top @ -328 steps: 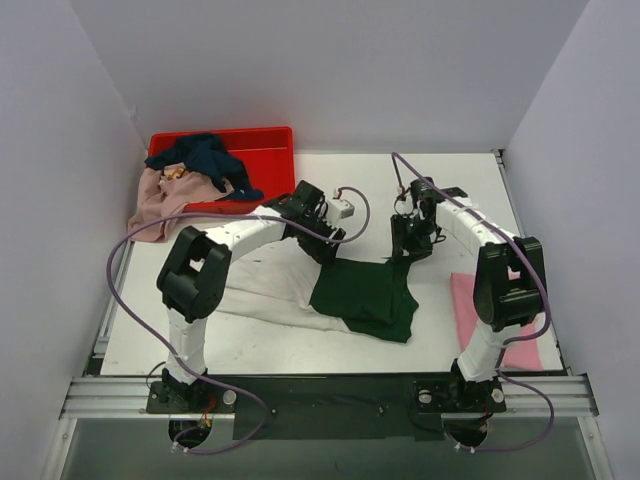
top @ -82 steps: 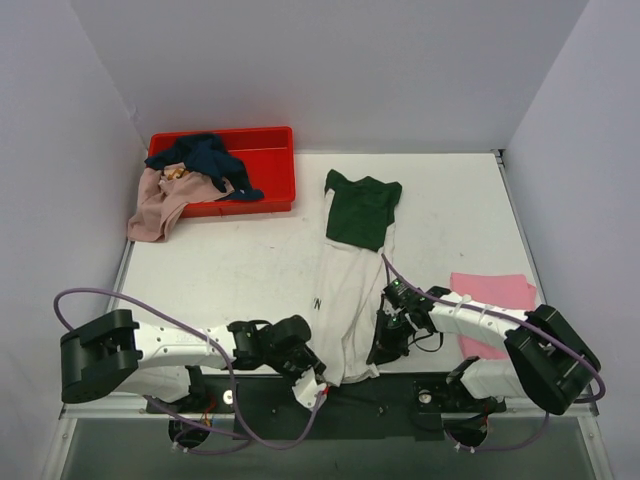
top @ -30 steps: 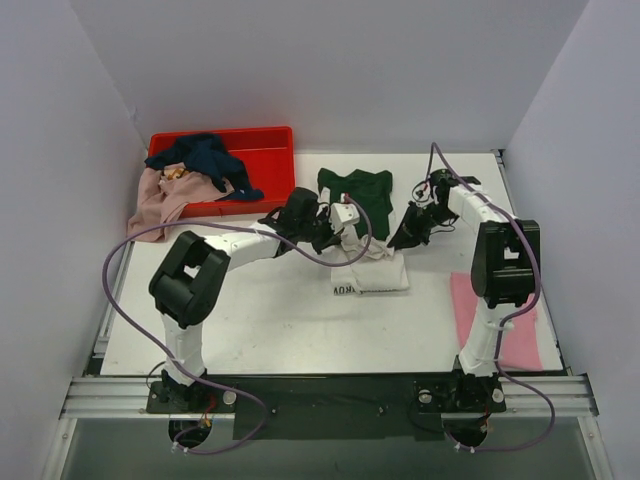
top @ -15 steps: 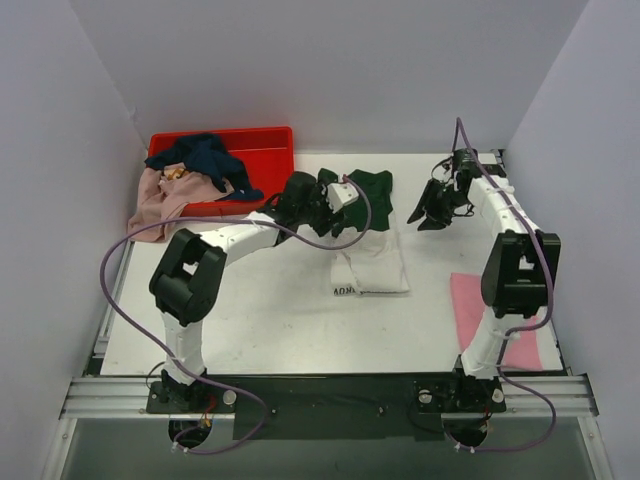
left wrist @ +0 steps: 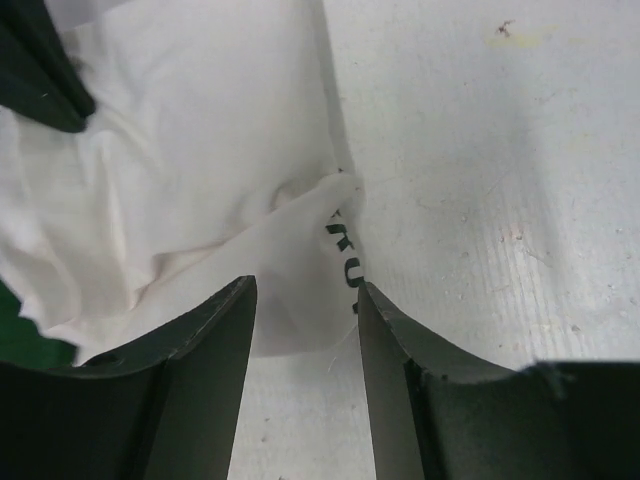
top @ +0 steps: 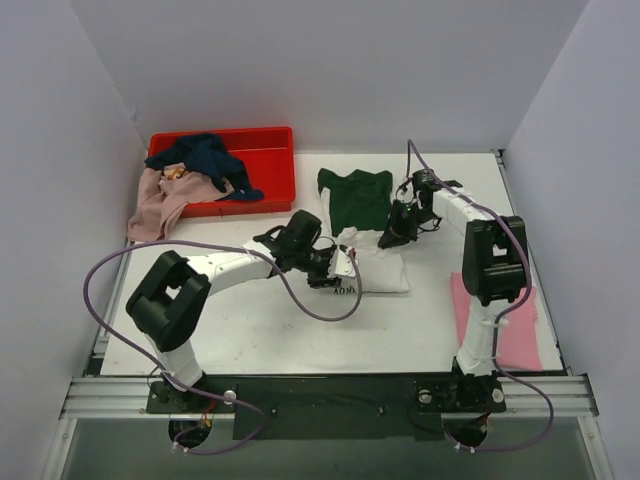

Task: Fold and stack the t-shirts
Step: Fold the folded rectangular tshirt in 1/3 of the way, then grab one side of the 2/3 rectangular tshirt with both arms

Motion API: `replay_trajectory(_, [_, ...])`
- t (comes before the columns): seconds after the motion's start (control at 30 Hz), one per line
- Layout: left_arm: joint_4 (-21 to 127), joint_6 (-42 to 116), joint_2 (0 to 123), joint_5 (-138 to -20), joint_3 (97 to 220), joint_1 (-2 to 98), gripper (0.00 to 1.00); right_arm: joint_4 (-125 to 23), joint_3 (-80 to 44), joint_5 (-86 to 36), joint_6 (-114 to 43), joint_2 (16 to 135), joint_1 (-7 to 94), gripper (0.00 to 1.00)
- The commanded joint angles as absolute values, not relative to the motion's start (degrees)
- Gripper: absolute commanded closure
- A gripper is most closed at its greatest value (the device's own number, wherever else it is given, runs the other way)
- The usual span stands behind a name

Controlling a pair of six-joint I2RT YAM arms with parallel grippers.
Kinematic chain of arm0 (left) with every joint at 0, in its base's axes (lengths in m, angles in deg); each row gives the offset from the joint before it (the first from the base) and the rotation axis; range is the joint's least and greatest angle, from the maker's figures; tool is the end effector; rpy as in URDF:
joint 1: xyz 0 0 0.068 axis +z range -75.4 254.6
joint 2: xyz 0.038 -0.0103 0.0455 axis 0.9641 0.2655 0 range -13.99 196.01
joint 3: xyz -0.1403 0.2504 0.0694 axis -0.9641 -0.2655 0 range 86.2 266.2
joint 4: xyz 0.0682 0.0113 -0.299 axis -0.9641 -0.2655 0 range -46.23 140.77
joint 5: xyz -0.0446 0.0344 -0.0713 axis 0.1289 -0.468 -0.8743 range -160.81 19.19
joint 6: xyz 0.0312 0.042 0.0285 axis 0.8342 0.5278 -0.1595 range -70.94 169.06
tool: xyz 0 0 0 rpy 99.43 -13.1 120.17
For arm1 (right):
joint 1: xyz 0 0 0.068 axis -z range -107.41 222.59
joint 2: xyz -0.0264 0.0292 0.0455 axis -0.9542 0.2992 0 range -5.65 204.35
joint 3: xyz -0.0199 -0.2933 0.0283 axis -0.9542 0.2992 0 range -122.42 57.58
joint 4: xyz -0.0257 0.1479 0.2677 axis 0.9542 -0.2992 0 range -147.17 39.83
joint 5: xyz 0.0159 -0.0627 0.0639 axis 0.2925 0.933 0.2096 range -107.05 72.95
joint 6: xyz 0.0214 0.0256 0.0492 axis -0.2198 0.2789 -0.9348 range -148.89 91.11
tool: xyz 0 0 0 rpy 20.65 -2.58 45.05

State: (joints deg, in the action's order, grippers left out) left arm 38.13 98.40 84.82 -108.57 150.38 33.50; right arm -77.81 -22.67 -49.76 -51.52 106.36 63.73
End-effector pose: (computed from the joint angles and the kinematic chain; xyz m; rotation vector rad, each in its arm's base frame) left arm 0.2934 -0.2915 0.2004 1.8219 1.3807 -0.7092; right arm 0.4555 0.0948 0.1813 0.1056 2.6360 0.9379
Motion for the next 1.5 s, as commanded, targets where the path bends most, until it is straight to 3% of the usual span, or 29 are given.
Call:
replay_trajectory(0.0, [48.39, 102.32, 88.14, -106.24, 147.29, 31.1, 0.45, -76.45, -26.88, -49.4, -54.02, 111.68, 66.08, 0.92])
replay_trajectory(0.23, [47.0, 107.59, 87.36, -99.38, 143.86, 30.13, 0.45, -81.18, -32.15, -47.2, -50.61, 111.26, 66.53, 0.91])
replay_trajectory(0.33, [47.08, 107.94, 84.73, -98.15, 143.25, 29.25, 0.44, -83.13, -30.32, -46.41, -49.11, 106.42, 66.53, 0.75])
replay_trajectory(0.47, [48.66, 105.23, 81.73, -96.74, 141.14, 26.88, 0.43, -84.71, -20.23, -41.58, -49.1, 94.84, 66.88, 0.6])
replay_trajectory(0.6, [55.23, 99.44, 81.37, -95.96, 137.89, 24.33, 0.43, -84.45, -6.53, -41.66, -50.69, 90.95, 68.2, 0.56])
replay_trajectory(0.73, [64.82, 94.5, 83.91, -87.36, 135.07, 25.46, 0.43, -83.92, -2.81, -41.13, -50.51, 90.24, 68.55, 0.53])
replay_trajectory(0.9, [63.16, 96.87, 86.99, -90.94, 137.79, 25.56, 0.42, -80.15, 0.97, -43.58, -52.44, 90.24, 69.25, 0.52])
replay_trajectory(1.07, [63.61, 95.46, 88.76, -89.88, 138.06, 24.59, 0.53, -73.39, 4.66, -46.49, -57.18, 92.96, 69.51, 0.55])
replay_trajectory(1.13, [63.6, 95.64, 88.67, -89.19, 137.09, 24.59, 0.61, -72.24, 5.28, -45.7, -57.72, 93.57, 69.78, 0.61])
replay_trajectory(1.23, [65.27, 94.94, 88.23, -87.78, 135.86, 24.59, 0.79, -72.06, 5.9, -44.21, -58.16, 94.72, 71.27, 0.9])
replay_trajectory(1.27, [66.06, 94.85, 88.23, -87.6, 135.69, 24.59, 0.95, -72.14, 5.81, -44.21, -58.25, 94.72, 72.23, 0.95])
replay_trajectory(1.3, [66.15, 94.94, 88.06, -87.16, 135.68, 24.51, 1.0, -72.49, 5.81, -44.38, -58.33, 94.55, 72.41, 1.0])
replay_trajectory(1.47, [58.87, 101.78, 86.21, -86.28, 136.12, 26.17, 1.0, -77.41, 5.46, -42.63, -56.05, 90.77, 74.88, 1.0])
